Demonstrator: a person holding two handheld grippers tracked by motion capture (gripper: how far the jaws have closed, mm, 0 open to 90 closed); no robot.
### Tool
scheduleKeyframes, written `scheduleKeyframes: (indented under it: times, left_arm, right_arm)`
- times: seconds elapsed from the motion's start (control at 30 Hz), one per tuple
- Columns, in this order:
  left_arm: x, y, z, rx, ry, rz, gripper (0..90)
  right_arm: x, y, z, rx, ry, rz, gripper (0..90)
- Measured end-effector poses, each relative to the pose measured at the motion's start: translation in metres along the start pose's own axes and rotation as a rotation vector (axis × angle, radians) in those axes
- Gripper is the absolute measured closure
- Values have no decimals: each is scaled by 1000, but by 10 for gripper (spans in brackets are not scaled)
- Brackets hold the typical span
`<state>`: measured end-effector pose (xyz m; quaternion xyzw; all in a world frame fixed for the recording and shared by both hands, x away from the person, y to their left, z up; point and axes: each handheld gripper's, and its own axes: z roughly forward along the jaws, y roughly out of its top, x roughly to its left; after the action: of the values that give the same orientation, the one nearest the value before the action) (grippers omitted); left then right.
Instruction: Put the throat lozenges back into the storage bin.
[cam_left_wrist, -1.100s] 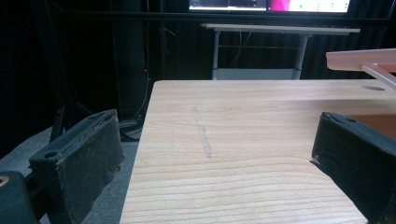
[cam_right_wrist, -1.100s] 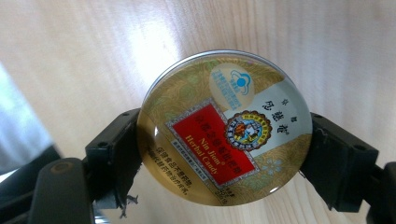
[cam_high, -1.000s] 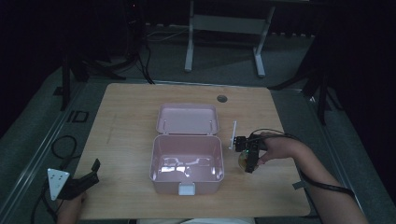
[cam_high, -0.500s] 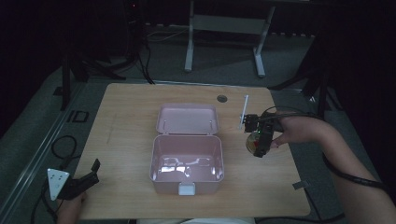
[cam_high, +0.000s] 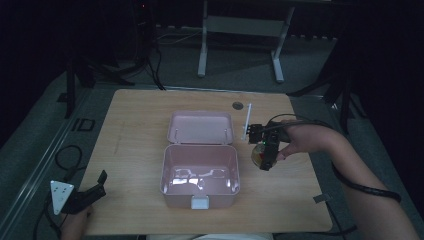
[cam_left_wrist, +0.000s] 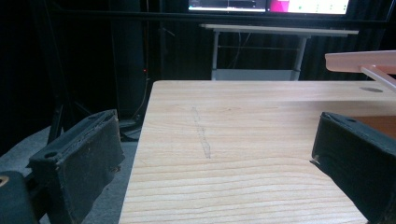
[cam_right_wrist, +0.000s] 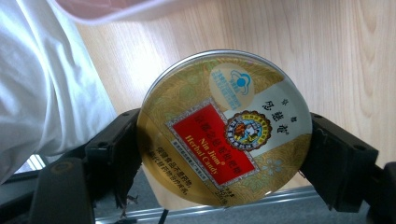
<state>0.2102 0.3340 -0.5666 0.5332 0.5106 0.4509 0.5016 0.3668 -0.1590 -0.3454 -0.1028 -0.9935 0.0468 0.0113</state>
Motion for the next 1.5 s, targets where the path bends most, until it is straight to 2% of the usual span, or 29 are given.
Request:
scheduleKeyframes:
  times: [0.23,0.27,0.3,0.43,0.47,0.57,0.73,0.9,1.07,1.47,1.5]
  left_arm:
    - [0,0,0,-1,-2,-1,24]
    - [0,0,0,-1,-2,-1,24]
    - [0,0,0,0,-2,-1,24]
    - [0,0,0,-1,-3,-2,24]
    - [0,0,0,-1,-3,-3,24]
    - [0,0,0,-2,-4,-4,24]
    - [1,0,0,-3,-6,-6,24]
    - [1,0,0,-1,-6,-4,24]
    - [1,0,0,-1,-7,-5,24]
    - [1,0,0,1,-8,-2,24]
    - [1,0,0,1,-8,-2,24]
  right_arm:
    - [10,29,-1,-5,7,-55,201]
    - [10,29,-1,-5,7,-55,201]
    - [13,38,0,-3,8,-71,200]
    - [18,56,2,-2,17,-100,200]
    - [18,56,2,-2,17,-100,200]
    - [25,74,5,3,14,-130,201]
    - [31,88,4,1,12,-162,200]
    - [32,95,7,-10,18,-171,200]
    - [33,100,19,-18,20,-193,201]
    - [33,108,66,-20,68,-228,200]
    - [33,108,66,-20,68,-228,200]
